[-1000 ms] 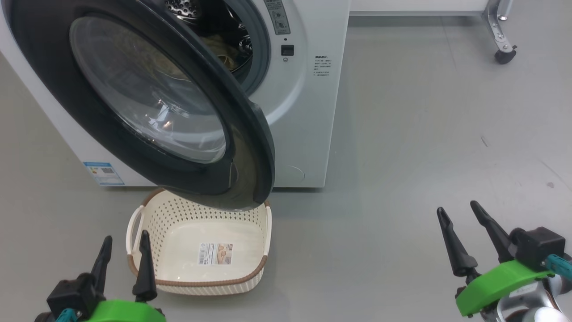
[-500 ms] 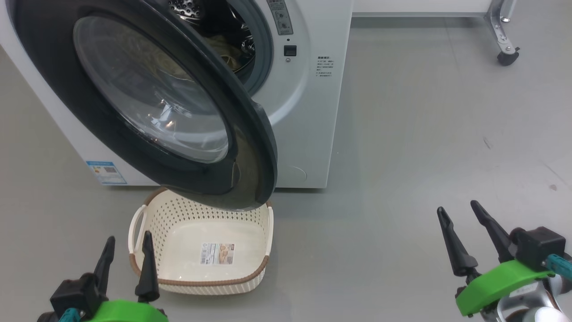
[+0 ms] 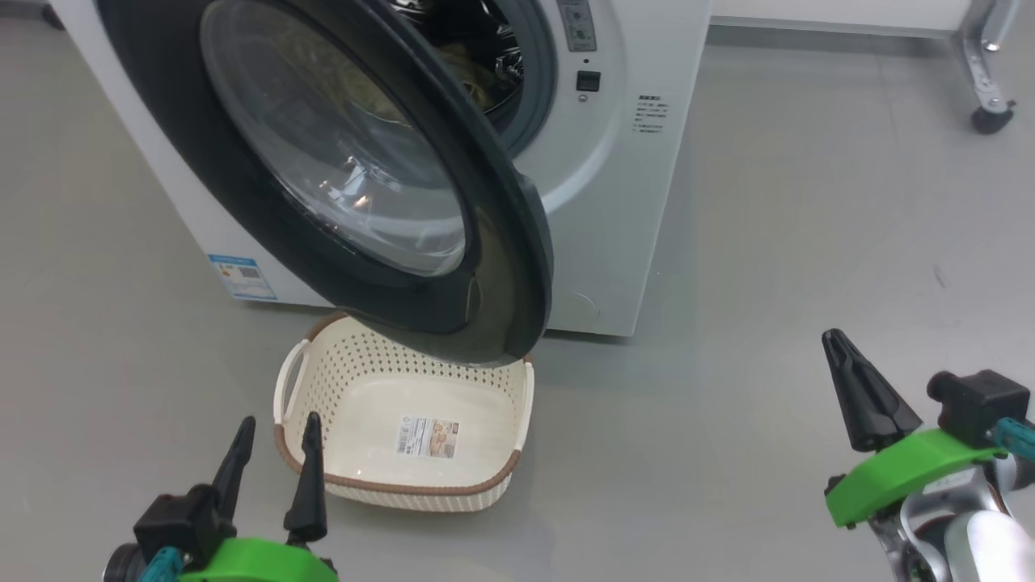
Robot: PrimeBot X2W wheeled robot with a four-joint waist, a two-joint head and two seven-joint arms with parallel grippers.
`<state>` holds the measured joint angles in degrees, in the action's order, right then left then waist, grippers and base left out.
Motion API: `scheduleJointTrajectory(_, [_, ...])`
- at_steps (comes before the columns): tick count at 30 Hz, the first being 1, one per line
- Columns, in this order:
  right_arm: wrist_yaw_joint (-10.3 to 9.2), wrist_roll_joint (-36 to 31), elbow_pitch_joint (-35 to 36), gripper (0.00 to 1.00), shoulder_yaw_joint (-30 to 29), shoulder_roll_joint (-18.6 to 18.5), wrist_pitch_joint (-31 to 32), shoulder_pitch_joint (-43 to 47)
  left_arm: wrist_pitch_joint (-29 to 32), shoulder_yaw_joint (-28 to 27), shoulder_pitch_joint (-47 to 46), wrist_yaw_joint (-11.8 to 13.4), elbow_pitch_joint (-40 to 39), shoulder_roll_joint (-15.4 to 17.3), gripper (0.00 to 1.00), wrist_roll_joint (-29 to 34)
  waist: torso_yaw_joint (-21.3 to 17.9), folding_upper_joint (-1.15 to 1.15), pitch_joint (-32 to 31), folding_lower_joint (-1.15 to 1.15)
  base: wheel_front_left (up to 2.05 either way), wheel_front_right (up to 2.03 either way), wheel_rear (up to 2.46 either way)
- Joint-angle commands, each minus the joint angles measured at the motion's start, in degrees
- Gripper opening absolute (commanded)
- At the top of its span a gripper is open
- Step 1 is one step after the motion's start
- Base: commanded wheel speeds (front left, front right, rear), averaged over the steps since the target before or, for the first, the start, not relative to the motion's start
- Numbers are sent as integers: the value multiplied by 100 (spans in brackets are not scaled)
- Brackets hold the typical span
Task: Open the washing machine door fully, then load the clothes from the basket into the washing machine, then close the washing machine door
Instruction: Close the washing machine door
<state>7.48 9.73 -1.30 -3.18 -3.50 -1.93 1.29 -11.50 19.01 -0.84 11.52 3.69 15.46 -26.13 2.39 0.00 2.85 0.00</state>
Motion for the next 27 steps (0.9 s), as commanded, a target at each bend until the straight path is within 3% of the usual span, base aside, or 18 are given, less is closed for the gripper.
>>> scheduleJointTrajectory(1, [1,56,102,0,148,-153,-71,-388,-40,-162,-333,-60,-128,48,100,63,241,0,32,0,0,0,0])
scheduleJointTrajectory(15, [1,250,-1390,0,593,-293,-431,-1534,-48,246,-537,-235,175,-160,100,114,1556,0,-83,0,0,0,0])
scheduleJointTrajectory(21, [1,268,-1752,0,595,-304,-640,-1898,-70,208,-521,-200,185,-136,100,82,1774,0,-121,0,0,0,0])
scheduleJointTrajectory(27, [1,145,-1490,0,468,-386,-831,-2307,-80,203,-499,-164,171,-110,100,74,1796,0,-158,0,0,0,0])
